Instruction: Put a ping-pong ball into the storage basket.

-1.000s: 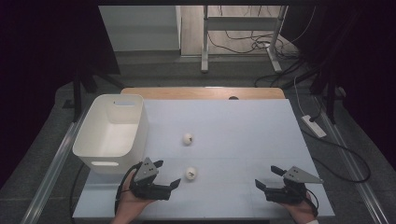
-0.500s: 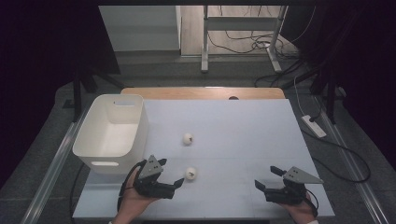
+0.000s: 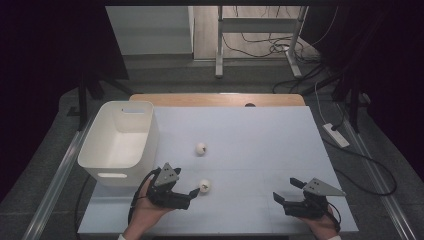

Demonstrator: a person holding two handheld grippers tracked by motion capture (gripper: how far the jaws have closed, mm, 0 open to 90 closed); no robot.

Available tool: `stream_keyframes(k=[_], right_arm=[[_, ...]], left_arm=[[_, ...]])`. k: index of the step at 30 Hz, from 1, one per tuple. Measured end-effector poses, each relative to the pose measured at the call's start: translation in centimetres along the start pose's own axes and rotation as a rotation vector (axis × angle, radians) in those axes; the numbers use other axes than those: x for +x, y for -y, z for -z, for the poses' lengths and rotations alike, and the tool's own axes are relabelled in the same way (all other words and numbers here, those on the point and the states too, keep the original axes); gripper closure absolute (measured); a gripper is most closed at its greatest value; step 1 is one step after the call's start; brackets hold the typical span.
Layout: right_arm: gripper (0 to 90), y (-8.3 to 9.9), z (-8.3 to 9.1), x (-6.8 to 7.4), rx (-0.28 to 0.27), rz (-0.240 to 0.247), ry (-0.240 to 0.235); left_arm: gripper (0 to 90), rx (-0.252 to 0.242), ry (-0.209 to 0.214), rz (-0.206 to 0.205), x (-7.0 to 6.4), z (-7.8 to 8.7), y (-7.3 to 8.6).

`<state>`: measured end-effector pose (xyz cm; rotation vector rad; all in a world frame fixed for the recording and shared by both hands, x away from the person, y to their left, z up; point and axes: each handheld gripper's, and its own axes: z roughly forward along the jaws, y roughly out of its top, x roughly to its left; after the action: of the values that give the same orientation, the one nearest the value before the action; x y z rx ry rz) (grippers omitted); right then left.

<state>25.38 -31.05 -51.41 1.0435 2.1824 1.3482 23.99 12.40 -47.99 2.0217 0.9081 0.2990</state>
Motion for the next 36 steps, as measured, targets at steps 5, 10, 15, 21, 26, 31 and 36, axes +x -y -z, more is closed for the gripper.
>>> stream_keyframes(k=[5, 10, 15, 21, 26, 31, 36], right_arm=[[13.7, 0.0, 0.0, -0.1, -0.001, -0.001, 0.002], [13.7, 0.1, 0.0, -0.2, 0.003, 0.001, 0.004], [13.7, 0.1, -0.1, -0.2, 0.005, 0.003, 0.004], [13.7, 0.1, -0.2, -0.2, 0.010, 0.002, 0.005], [13.7, 0.1, -0.2, -0.2, 0.013, 0.002, 0.006], [13.7, 0.1, -0.1, -0.3, 0.010, -0.002, 0.009], [13.7, 0.1, -0.1, -0.3, 0.010, -0.001, 0.010]], left_arm=[[9.5, 0.022, -0.017, -0.009, 0.1, -0.5, -0.5], [9.4, 0.044, -0.024, -0.022, -0.1, -1.0, -0.7], [9.4, 0.074, -0.023, -0.022, 0.0, -1.9, -1.0], [9.1, 0.119, -0.013, -0.027, 0.0, -3.1, -1.2], [8.9, 0.153, 0.003, -0.036, -0.2, -4.1, -1.5], [8.7, 0.185, 0.010, -0.051, -0.3, -5.2, -1.8], [8.4, 0.222, 0.008, -0.065, -0.4, -5.8, -1.7]])
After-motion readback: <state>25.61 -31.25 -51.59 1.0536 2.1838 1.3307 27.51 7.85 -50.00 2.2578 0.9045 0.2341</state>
